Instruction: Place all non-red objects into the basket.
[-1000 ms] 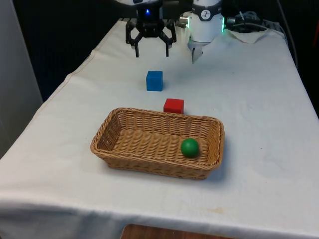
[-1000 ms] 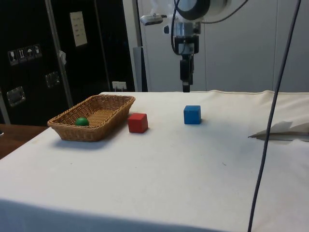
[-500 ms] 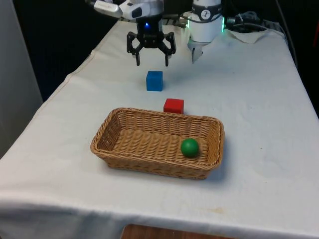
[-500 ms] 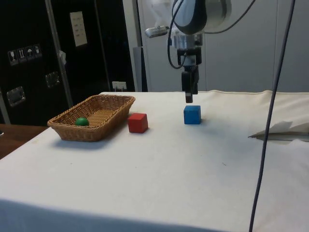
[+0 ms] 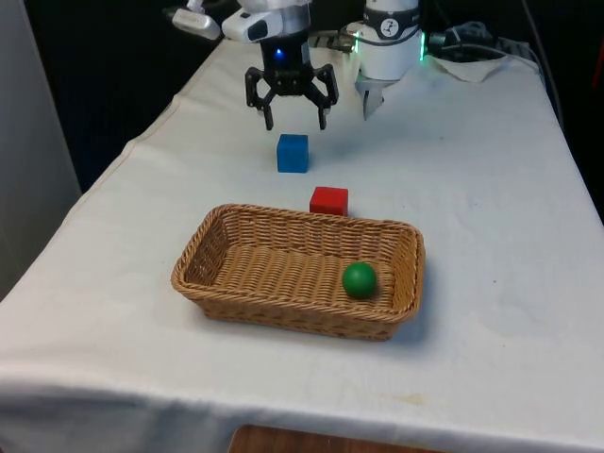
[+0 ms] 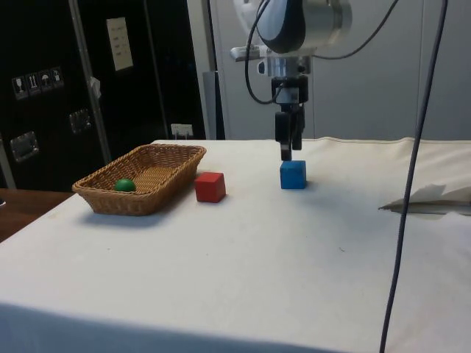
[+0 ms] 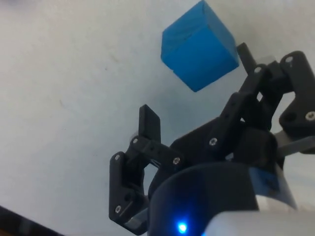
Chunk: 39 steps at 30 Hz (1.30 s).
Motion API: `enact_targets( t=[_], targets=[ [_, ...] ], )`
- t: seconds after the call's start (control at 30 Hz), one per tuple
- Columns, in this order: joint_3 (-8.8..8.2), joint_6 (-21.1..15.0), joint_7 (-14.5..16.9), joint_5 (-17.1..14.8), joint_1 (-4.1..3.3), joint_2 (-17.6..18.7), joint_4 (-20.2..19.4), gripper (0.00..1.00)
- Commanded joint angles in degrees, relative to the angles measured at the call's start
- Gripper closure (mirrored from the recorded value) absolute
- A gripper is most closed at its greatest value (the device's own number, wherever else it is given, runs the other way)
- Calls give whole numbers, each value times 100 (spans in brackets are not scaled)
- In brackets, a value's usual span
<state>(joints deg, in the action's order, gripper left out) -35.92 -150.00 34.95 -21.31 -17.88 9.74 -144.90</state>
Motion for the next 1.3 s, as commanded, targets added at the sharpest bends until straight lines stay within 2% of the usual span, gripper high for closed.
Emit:
enact_targets(
  t=[0.0,0.1,0.13,0.17,0.2,0.43,0.47,0.5,0.63,0.73,0.77,0.8,1.03,1.07,1.1,1.27],
  targets=[
    [63,0,138,-172,29,-52,-17,0],
    [74,-17,321,-372,29,-11,-23,0],
    [92,-52,470,-487,29,34,-23,0],
    [29,-6,395,-390,0,86,-6,0],
    [97,-63,544,-550,29,63,-17,0],
    [183,-201,1203,-1037,34,344,23,0],
    [109,-126,1077,-911,0,372,23,0],
    [189,-223,1266,-1083,34,378,29,0],
    [212,-275,1495,-1232,23,498,57,0],
    [218,-304,1581,-1255,23,561,74,0],
    [166,-223,1495,-1157,0,584,80,0],
    [218,-304,1593,-1261,29,573,74,0],
    [275,-407,1610,-1306,29,705,92,0],
    [195,-304,1524,-1163,0,705,86,0],
    [304,-458,1616,-1335,34,756,92,0],
    [378,-584,1627,-1444,52,882,120,0]
  ],
)
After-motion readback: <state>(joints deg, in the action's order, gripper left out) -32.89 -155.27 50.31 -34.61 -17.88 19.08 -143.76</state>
